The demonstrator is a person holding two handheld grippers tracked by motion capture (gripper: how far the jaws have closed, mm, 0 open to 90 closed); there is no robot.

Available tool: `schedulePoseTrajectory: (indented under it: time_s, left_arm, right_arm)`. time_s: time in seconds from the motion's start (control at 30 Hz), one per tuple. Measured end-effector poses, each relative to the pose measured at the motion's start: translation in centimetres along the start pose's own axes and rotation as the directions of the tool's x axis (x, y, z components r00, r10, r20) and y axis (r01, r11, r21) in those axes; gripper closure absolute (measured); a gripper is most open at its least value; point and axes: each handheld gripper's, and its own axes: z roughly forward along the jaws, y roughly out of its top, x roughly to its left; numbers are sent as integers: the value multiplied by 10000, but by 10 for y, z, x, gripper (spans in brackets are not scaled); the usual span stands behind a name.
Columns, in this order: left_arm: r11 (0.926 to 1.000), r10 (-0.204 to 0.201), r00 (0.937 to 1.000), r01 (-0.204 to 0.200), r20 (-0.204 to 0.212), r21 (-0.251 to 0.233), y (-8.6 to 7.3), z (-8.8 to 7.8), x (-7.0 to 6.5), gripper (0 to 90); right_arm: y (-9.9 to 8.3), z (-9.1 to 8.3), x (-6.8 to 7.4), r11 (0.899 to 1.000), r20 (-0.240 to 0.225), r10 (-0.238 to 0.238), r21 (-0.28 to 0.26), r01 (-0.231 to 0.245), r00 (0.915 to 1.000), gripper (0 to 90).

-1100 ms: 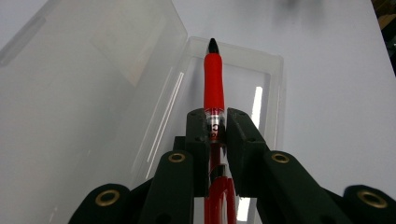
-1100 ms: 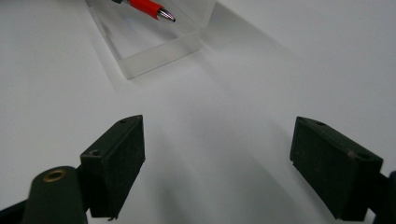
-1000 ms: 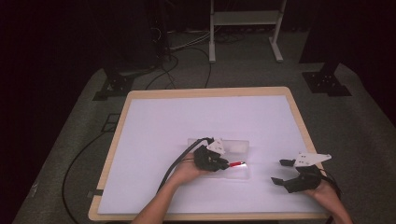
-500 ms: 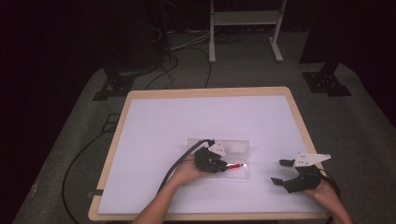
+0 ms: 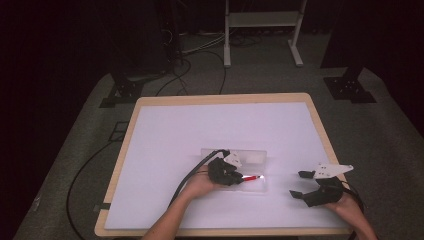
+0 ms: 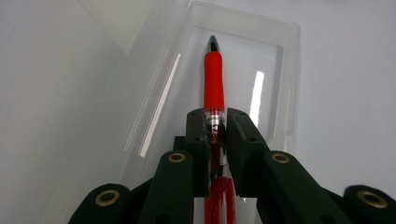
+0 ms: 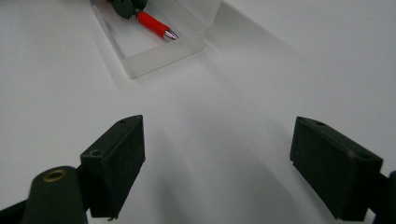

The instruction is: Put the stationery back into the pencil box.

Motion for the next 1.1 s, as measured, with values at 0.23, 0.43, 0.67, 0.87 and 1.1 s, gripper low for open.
schedulePoseTrajectory:
  time_s: [0.23, 0.43, 0.67, 0.87, 1.1]
  left_arm:
    - [9999, -98, 10000, 98, -21, 40, 0, -1, 1, 788]
    - [10000, -56, 10000, 56, -1, 62, 0, -2, 2, 785]
    - [9998, -142, 9999, 143, 82, -135, 0, -3, 1, 762]
    - [9993, 12, 10000, -9, 79, -373, 3, -8, -2, 739]
    - [9972, -131, 9999, 134, 40, -741, 2, -16, 0, 728]
  right_arm:
    - [0, 0, 0, 10000, 2, -8, -23, 8, 10000, 174]
    - [0, 0, 1, 10000, 2, -22, 5, 22, 10000, 174]
    - [-1, 1, 0, 10000, 17, -13, 45, 13, 10000, 174]
    - [-2, 1, 0, 10000, -2, 28, 35, -28, 10000, 174]
    - [-3, 0, -1, 9999, 9, 117, 15, -117, 9999, 173]
